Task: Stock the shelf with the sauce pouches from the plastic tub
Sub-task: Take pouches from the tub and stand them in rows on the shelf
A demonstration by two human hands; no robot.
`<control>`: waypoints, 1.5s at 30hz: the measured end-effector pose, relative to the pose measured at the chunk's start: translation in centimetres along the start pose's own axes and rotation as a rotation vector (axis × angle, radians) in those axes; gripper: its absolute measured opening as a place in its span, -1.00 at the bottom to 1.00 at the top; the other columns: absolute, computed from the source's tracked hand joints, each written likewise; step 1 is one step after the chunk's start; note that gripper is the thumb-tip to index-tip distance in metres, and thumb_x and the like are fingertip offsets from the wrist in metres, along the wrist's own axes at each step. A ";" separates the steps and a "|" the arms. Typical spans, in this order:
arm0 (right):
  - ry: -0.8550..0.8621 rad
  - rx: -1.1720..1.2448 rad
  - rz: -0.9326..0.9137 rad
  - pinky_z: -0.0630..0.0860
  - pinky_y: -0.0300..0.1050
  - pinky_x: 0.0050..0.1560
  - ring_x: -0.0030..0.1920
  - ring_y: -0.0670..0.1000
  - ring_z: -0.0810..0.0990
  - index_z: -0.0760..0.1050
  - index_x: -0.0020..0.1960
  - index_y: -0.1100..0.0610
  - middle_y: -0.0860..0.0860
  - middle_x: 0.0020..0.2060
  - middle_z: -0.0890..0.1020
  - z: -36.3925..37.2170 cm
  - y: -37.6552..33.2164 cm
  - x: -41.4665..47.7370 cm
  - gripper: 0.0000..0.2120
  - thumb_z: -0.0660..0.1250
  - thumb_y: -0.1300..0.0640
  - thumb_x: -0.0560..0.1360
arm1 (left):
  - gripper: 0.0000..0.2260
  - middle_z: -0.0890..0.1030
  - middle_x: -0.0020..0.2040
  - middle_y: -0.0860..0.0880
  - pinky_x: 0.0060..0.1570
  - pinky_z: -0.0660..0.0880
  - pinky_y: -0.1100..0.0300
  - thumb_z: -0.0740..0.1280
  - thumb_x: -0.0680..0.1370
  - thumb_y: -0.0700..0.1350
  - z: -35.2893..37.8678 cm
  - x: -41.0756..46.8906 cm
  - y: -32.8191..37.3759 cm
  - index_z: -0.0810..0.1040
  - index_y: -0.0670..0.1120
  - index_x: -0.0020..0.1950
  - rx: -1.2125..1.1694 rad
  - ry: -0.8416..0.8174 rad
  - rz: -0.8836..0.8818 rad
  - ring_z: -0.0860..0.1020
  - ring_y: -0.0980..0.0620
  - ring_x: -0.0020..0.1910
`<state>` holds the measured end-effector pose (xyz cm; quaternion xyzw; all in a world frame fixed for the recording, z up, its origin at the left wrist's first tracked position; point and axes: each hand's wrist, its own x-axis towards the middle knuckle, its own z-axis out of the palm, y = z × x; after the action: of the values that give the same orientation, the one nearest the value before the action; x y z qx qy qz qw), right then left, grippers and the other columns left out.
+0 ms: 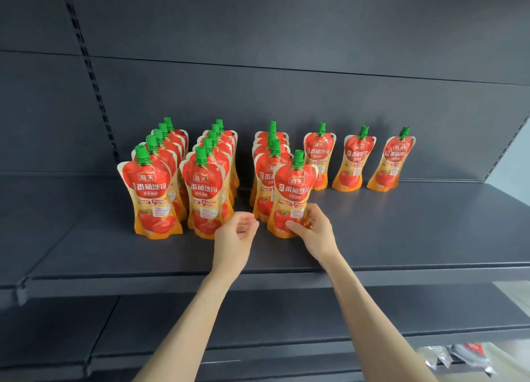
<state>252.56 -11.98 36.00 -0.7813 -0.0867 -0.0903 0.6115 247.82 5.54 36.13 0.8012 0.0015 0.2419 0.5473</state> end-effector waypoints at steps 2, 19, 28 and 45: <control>0.006 0.001 0.002 0.52 -0.28 0.01 0.05 -0.10 0.57 0.40 0.15 0.08 -0.04 0.07 0.58 0.1 -0.1 0.0 -0.67 0.43 0.14 0.46 | -0.92 0.61 -0.11 0.07 -0.20 0.45 0.49 0.36 0.53 -0.13 -1.2 -0.4 -0.2 0.54 -0.02 0.00 0.043 0.098 0.073 0.59 0.12 -0.11; -0.013 -0.044 0.012 0.51 -0.11 0.15 0.14 -0.04 0.56 0.36 0.19 0.03 -0.05 0.13 0.56 2.3 -0.5 -0.2 -0.63 0.42 0.11 0.46 | -0.35 0.27 0.43 -0.22 0.31 0.31 -0.07 0.33 0.53 -0.05 -3.2 0.5 -0.9 0.09 -0.22 0.49 0.304 0.293 -0.112 0.26 -0.17 0.42; -0.015 -0.057 0.003 0.47 -0.27 0.05 0.10 -0.09 0.55 0.36 0.22 0.06 -0.07 0.13 0.56 2.4 -0.5 0.0 -0.61 0.42 0.10 0.46 | -0.28 0.28 0.37 -0.24 0.21 0.42 -0.07 0.41 0.47 0.00 -3.5 1.5 -0.9 0.13 -0.23 0.46 0.289 0.290 -0.156 0.34 -0.20 0.34; -0.034 -0.145 -0.007 0.43 -0.25 0.11 0.14 -0.10 0.51 0.36 0.31 0.09 -0.06 0.18 0.53 3.0 -0.7 0.1 -0.57 0.38 0.09 0.49 | -0.48 0.50 0.23 -0.14 0.11 0.47 0.00 0.45 0.45 -0.04 -4.0 1.8 -2.0 0.35 -0.19 0.30 0.209 0.272 -0.161 0.49 -0.12 0.21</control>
<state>252.60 -8.94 35.99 -0.8248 -0.0931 -0.0853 0.5512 248.37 10.30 36.23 0.8109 0.1649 0.3019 0.4734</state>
